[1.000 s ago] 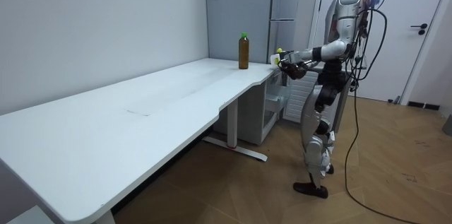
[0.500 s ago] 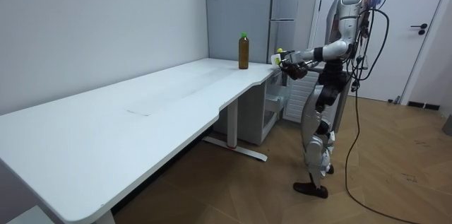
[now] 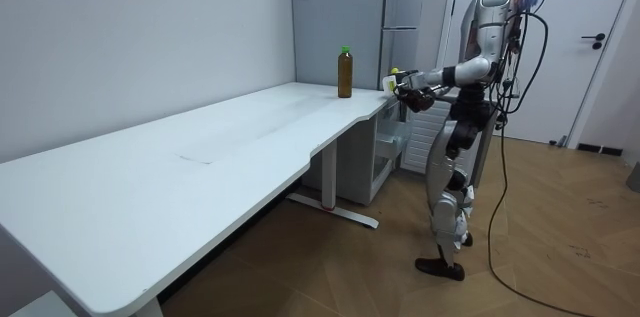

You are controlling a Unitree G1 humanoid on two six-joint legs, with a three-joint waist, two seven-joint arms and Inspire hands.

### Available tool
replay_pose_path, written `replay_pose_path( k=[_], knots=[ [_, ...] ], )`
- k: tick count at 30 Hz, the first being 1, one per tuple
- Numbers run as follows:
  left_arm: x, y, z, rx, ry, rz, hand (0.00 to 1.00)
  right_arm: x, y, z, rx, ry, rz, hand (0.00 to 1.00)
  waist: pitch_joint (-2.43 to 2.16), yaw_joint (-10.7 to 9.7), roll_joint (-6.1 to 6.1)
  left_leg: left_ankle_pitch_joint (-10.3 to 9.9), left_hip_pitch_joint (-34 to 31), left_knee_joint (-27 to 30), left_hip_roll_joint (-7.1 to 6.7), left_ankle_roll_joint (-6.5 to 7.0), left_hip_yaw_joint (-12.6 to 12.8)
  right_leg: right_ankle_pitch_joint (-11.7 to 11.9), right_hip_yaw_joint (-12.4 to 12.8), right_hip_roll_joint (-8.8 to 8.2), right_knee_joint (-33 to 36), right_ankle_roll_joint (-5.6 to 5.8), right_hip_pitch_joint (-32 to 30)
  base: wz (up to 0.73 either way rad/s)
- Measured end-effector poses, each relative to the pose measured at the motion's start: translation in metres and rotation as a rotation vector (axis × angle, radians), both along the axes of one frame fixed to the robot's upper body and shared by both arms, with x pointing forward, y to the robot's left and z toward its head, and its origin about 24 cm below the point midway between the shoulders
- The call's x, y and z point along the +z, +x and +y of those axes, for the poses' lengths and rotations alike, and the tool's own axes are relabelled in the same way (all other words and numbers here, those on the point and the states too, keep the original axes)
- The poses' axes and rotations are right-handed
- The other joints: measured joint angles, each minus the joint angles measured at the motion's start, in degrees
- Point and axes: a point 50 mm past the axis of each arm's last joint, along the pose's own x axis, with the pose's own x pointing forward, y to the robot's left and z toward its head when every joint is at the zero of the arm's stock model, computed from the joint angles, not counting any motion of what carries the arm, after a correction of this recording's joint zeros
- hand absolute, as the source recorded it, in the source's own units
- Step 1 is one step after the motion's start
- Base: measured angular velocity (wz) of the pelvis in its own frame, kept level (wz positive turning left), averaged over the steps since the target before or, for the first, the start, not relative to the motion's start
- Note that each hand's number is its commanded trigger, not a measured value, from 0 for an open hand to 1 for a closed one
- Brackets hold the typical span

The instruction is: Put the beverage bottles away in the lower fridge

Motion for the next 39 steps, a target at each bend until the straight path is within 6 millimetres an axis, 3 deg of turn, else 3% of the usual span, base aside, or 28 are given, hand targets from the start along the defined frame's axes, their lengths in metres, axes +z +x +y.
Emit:
replay_pose_path(
  k=[16, 27, 36, 37, 38, 39],
  knots=[
    [0.011, 0.003, -0.001, 0.005, -0.043, -0.036, 0.0, 0.0, 0.002, -0.002, -0.009, 0.031, -0.069, 1.0, -0.08, 0.2, 0.2, 0.0, 0.1, 0.0, 0.09, 0.0, 0.0, 0.1, 0.1, 0.07, 0.0, -0.09, 0.0, 0.0],
    [0.043, 0.007, -0.002, 0.017, -0.075, -0.165, 0.0, 0.013, 0.013, 0.0, -0.019, 0.116, -0.158, 1.0, -0.12, 0.7, 0.9, 0.0, 1.0, -0.2, 0.09, -0.01, 0.1, 0.1, 0.2, 0.06, -0.1, -0.08, 0.9, 0.0],
    [0.054, 0.007, -0.004, 0.011, -0.095, -0.207, 0.0, 0.017, 0.012, 0.002, -0.045, 0.172, -0.176, 1.0, -0.15, 0.8, 0.89, 0.0, 1.0, 0.0, 0.11, 0.0, 0.0, 0.1, 0.2, 0.09, 0.0, -0.09, 0.9, 0.0],
    [0.054, 0.007, -0.005, 0.011, -0.096, -0.208, 0.09, 0.017, 0.012, 0.002, -0.045, 0.174, -0.177, 1.0, -0.15, 0.8, 0.89, 0.0, 1.0, 0.0, 0.11, 0.0, 0.0, 0.1, 0.2, 0.09, 0.0, -0.1, 0.9, 0.0],
    [0.054, 0.007, -0.005, 0.011, -0.098, -0.209, 1.0, 0.017, 0.012, 0.001, -0.045, 0.176, -0.179, 1.0, -0.17, 0.8, 0.89, 0.0, 1.0, 0.1, 0.11, 0.0, 0.0, 0.1, 0.2, 0.09, 0.0, -0.1, 0.9, 0.0],
    [0.055, 0.007, -0.005, 0.011, -0.1, -0.21, 1.0, 0.017, 0.012, 0.001, -0.046, 0.177, -0.179, 1.0, -0.19, 0.8, 0.88, 0.0, 1.0, 0.2, 0.11, 0.0, 0.0, 0.1, 0.2, 0.09, 0.0, -0.11, 0.9, 0.0]
  ],
)
